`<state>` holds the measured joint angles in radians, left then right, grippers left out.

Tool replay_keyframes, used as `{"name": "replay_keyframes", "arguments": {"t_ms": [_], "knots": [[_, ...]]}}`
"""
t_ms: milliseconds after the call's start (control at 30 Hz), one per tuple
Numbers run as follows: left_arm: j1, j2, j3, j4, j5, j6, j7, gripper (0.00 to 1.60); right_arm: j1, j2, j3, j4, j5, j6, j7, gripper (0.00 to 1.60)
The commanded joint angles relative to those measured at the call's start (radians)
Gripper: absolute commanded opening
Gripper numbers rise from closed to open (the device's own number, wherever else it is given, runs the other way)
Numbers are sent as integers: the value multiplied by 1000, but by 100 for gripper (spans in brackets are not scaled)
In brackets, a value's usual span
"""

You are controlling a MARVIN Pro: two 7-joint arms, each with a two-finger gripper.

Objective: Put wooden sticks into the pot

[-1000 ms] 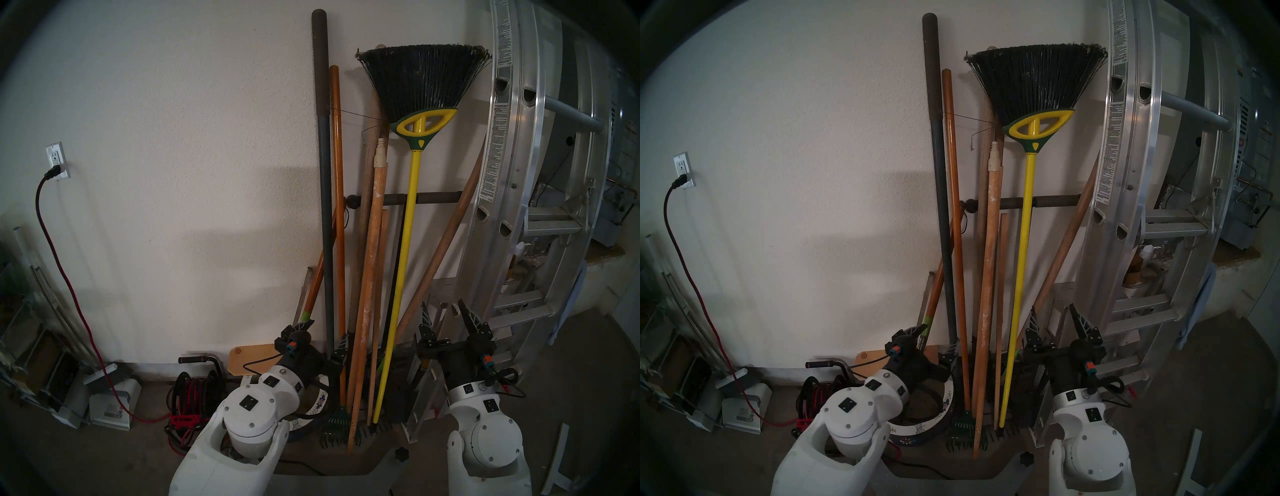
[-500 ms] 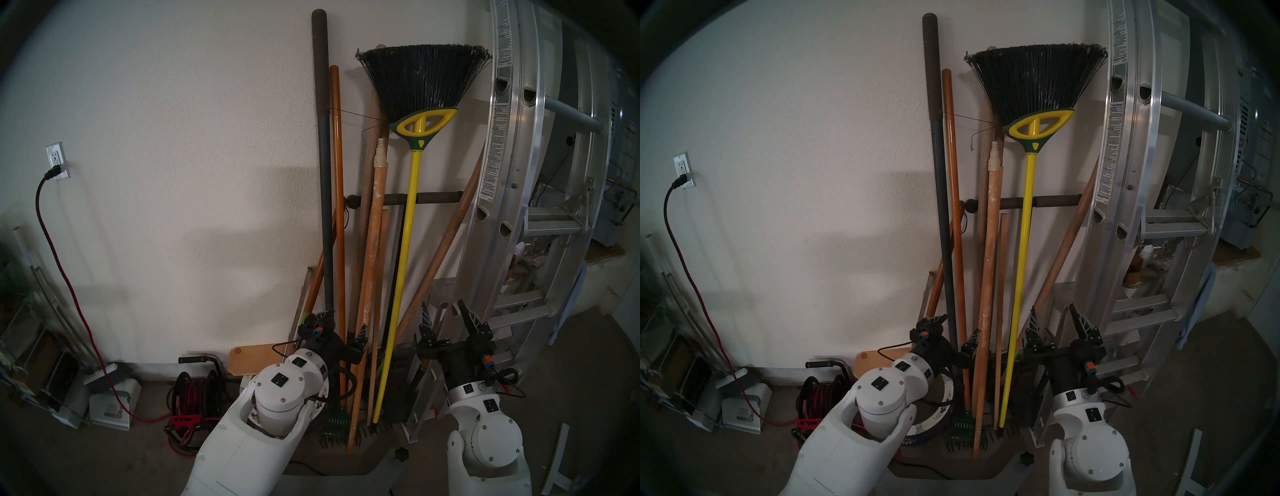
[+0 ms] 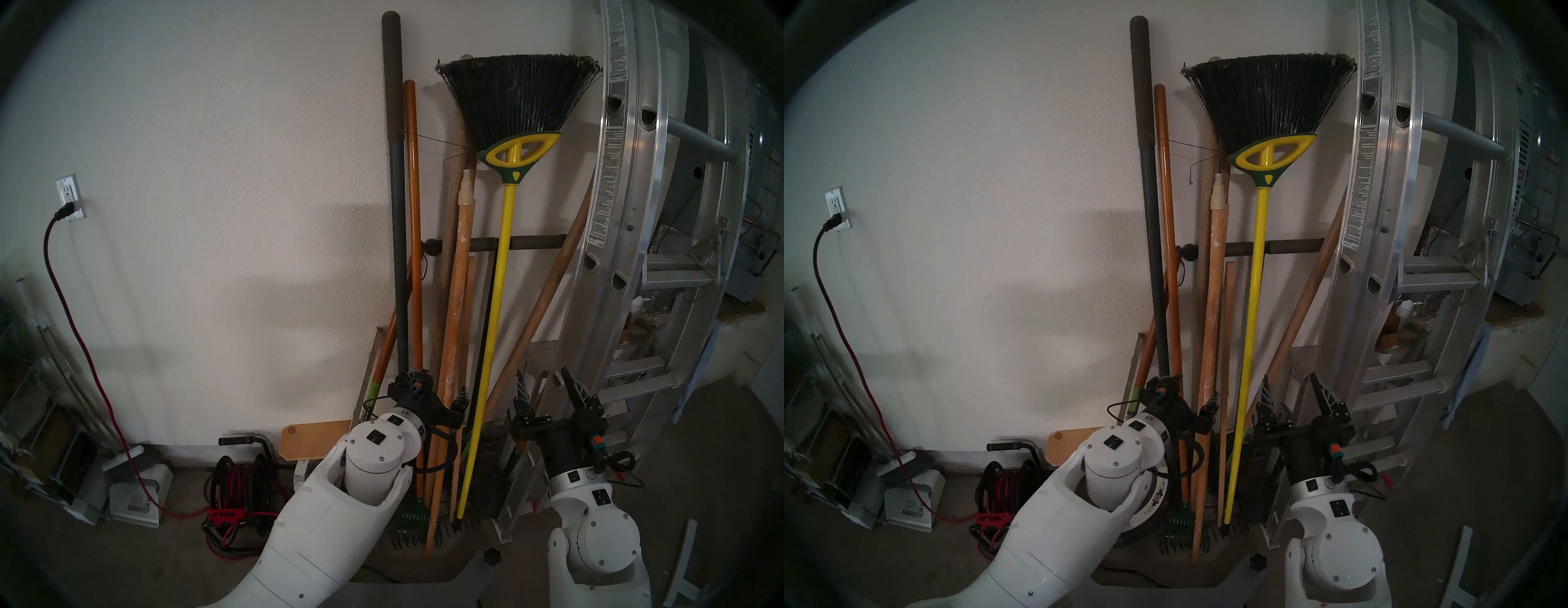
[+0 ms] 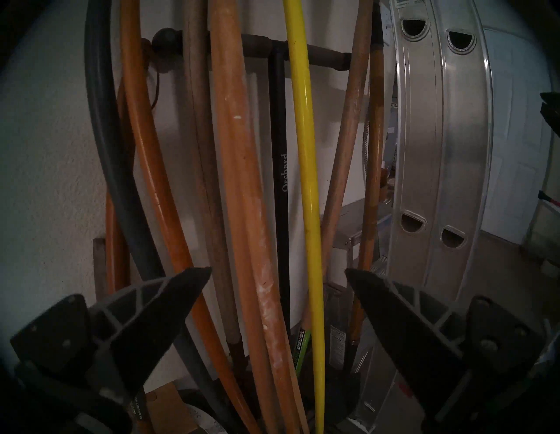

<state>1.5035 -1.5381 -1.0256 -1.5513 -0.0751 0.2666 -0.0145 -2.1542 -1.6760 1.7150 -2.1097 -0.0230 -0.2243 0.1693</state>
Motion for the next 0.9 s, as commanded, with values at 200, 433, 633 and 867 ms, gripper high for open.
{"name": "replay_keyframes", "arguments": {"t_ms": [200, 433, 633, 867], "knots": [[-180, -93, 52, 176, -24, 26, 59, 160, 0, 0, -1, -1, 0, 0, 0, 160], [-259, -141, 68, 309, -41, 34, 102, 160, 0, 0, -1, -1, 0, 0, 0, 160], [-348, -198, 76, 451, -55, 45, 144, 160, 0, 0, -1, -1, 0, 0, 0, 160], [-390, -225, 69, 542, -72, 35, 182, 160, 0, 0, -1, -1, 0, 0, 0, 160]]}}
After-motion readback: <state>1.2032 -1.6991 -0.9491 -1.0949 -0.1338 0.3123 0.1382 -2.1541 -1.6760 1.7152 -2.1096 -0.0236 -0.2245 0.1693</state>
